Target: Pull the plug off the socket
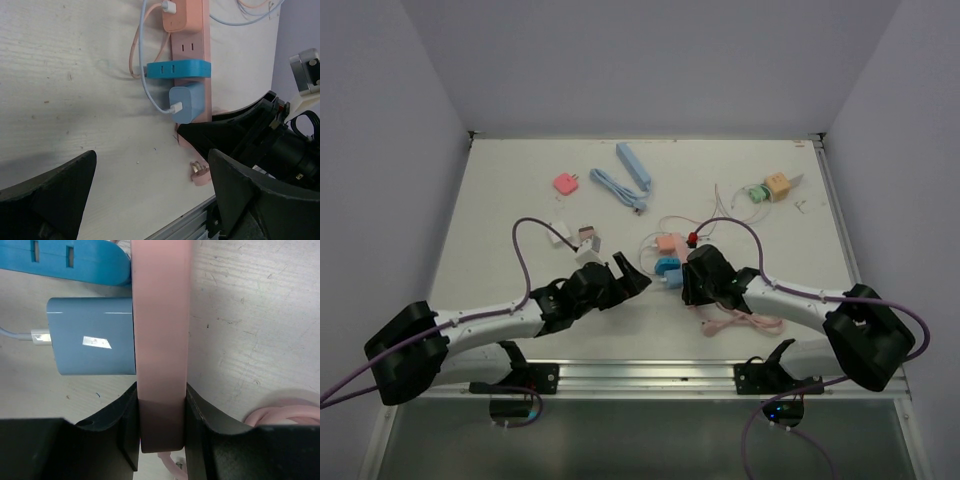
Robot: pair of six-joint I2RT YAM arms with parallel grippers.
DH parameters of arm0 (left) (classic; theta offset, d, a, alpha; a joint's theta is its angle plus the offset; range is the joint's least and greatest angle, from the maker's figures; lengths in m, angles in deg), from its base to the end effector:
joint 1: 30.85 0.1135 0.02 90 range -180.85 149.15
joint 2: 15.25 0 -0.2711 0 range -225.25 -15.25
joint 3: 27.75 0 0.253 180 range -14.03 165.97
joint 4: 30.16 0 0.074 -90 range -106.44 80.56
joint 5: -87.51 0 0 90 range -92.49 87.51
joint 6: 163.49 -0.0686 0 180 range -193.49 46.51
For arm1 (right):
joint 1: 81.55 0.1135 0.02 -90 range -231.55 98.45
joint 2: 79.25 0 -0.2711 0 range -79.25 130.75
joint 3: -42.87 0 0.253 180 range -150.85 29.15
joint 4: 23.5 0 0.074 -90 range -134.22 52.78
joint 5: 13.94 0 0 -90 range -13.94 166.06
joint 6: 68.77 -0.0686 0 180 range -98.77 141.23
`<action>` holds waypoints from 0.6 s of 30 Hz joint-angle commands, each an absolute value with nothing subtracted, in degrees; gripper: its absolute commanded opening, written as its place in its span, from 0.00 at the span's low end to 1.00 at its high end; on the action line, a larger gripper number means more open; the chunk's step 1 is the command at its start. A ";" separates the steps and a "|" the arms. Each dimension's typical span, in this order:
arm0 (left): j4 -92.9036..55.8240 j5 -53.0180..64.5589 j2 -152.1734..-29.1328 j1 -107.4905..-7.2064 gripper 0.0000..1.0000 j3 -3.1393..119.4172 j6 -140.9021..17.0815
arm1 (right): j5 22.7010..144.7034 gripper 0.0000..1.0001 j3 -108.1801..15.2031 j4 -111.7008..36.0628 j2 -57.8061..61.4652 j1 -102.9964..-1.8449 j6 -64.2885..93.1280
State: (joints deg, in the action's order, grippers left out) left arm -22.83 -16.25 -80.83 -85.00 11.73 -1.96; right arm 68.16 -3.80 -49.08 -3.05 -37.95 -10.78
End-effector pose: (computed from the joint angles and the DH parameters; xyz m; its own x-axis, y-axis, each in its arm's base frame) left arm 0.1611 -0.1951 0.1716 -0.7387 -0.5507 -0.3887 -0.0934 0.6547 -0.7501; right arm 0.1924 0.1702 0.1356 -0.8356 -0.0707 -0.5448 -0.2161 0.9541 0.2076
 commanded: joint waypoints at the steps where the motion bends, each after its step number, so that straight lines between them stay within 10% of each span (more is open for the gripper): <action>1: -28.39 -20.15 -85.10 -86.57 0.96 16.02 -0.45 | 69.46 0.00 -2.24 -43.56 -4.54 -37.78 -12.16; 18: -33.84 -20.42 -101.81 -88.51 0.88 23.67 5.08 | 74.74 0.00 2.87 -33.97 -6.57 -37.78 -14.89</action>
